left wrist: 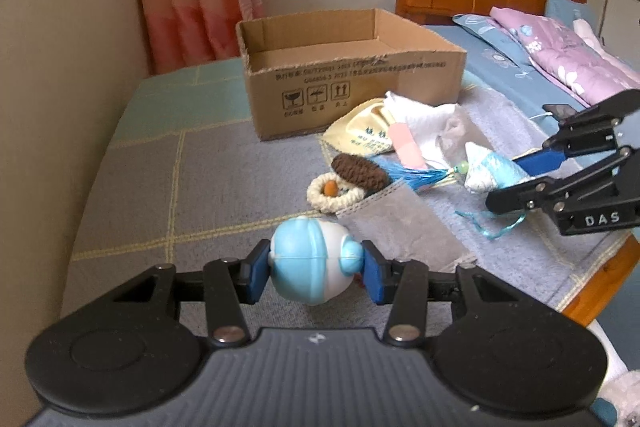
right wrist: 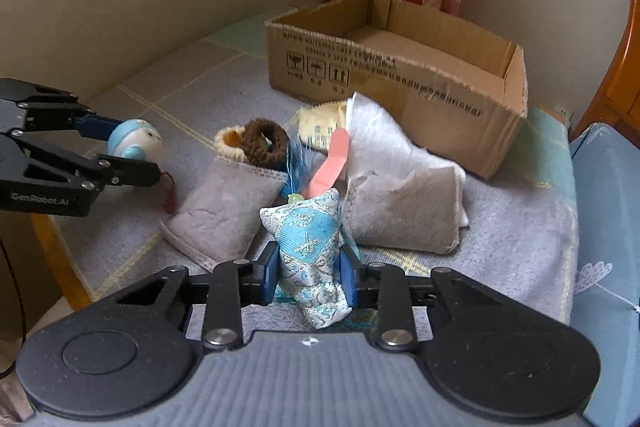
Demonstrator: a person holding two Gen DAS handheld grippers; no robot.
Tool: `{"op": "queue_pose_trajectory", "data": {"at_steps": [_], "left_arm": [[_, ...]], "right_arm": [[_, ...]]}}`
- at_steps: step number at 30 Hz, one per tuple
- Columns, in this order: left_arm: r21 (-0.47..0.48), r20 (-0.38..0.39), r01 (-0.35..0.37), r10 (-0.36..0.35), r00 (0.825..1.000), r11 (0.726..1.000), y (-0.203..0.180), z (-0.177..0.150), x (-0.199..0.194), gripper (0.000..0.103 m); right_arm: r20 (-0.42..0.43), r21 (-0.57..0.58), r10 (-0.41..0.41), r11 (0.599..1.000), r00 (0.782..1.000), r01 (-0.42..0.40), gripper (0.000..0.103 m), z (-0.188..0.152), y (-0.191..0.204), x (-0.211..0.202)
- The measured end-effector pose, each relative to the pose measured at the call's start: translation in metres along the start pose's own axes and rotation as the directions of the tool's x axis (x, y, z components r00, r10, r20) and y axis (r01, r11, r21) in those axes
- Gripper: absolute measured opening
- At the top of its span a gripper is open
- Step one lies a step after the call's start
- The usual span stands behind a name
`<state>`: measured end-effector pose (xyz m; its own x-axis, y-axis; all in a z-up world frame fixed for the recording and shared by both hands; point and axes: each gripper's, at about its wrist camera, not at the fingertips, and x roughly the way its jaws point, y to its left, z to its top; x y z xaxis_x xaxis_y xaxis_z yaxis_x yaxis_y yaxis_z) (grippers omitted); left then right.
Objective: Organize soft objects
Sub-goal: 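Carry the plush toy and pouch into the cardboard box and open both grippers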
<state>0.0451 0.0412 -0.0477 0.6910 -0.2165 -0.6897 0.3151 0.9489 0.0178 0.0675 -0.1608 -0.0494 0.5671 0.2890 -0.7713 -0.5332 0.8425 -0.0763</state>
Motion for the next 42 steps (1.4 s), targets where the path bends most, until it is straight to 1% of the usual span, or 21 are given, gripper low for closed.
{"op": "queue_pose_trajectory", "data": {"at_steps": [3, 8, 10, 14, 20, 25, 30, 32, 36, 37, 38, 40, 41, 42], "left_arm": [[0.018, 0.021, -0.003, 0.003, 1.0, 1.0, -0.002, 0.006, -0.01, 0.046], [0.04, 0.044, 0.014, -0.015, 0.999, 0.999, -0.004, 0.018, -0.022, 0.046], [0.057, 0.052, 0.011, -0.014, 0.999, 0.998, -0.006, 0.025, -0.025, 0.046], [0.082, 0.068, 0.026, -0.031, 0.997, 0.996, -0.01, 0.043, -0.026, 0.046], [0.131, 0.126, 0.02, -0.037, 0.991, 0.991, -0.012, 0.082, -0.022, 0.047], [0.167, 0.154, 0.006, -0.032, 0.988, 0.986, -0.005, 0.123, -0.004, 0.047], [0.2, 0.149, -0.017, -0.013, 0.989, 0.98, 0.01, 0.174, 0.032, 0.047], [0.187, 0.12, -0.012, -0.01, 0.993, 0.982, 0.016, 0.194, 0.054, 0.047], [0.164, 0.056, -0.004, -0.005, 0.998, 0.986, 0.02, 0.218, 0.099, 0.048], [0.154, 0.049, -0.004, -0.004, 0.999, 0.988, 0.022, 0.223, 0.11, 0.049], [0.139, 0.045, -0.011, 0.004, 0.999, 0.99, 0.024, 0.228, 0.121, 0.053], [0.105, 0.03, -0.019, 0.016, 0.999, 0.994, 0.027, 0.235, 0.139, 0.068], [0.084, 0.026, -0.027, 0.025, 0.999, 0.996, 0.03, 0.236, 0.145, 0.078], [0.068, 0.039, -0.04, 0.037, 0.999, 0.997, 0.033, 0.237, 0.148, 0.084]], "right_arm": [[0.017, -0.014, -0.01, 1.0, 1.0, 0.01, 0.036, 0.003, 0.001, -0.014], [0.06, -0.019, -0.001, 1.0, 0.998, 0.002, 0.036, 0.011, -0.002, -0.041], [0.082, -0.019, -0.015, 1.0, 0.996, 0.017, 0.036, 0.014, -0.004, -0.05], [0.123, -0.025, -0.03, 0.999, 0.992, 0.033, 0.036, 0.021, -0.009, -0.065], [0.18, -0.015, -0.059, 0.998, 0.982, 0.063, 0.036, 0.039, -0.025, -0.078], [0.224, 0.01, -0.075, 0.997, 0.972, 0.074, 0.036, 0.062, -0.043, -0.082], [0.252, 0.027, -0.095, 0.995, 0.963, 0.091, 0.036, 0.082, -0.06, -0.079], [0.256, 0.032, -0.101, 0.995, 0.961, 0.096, 0.036, 0.091, -0.067, -0.075], [0.247, 0.042, -0.103, 0.995, 0.964, 0.096, 0.036, 0.106, -0.081, -0.066], [0.24, 0.045, -0.108, 0.994, 0.965, 0.1, 0.036, 0.11, -0.085, -0.061], [0.229, 0.045, -0.109, 0.994, 0.967, 0.101, 0.036, 0.114, -0.088, -0.057], [0.212, 0.045, -0.115, 0.993, 0.97, 0.108, 0.036, 0.12, -0.094, -0.047], [0.205, 0.046, -0.12, 0.993, 0.971, 0.113, 0.036, 0.123, -0.097, -0.043], [0.199, 0.048, -0.12, 0.993, 0.973, 0.112, 0.036, 0.125, -0.099, -0.039]]}}
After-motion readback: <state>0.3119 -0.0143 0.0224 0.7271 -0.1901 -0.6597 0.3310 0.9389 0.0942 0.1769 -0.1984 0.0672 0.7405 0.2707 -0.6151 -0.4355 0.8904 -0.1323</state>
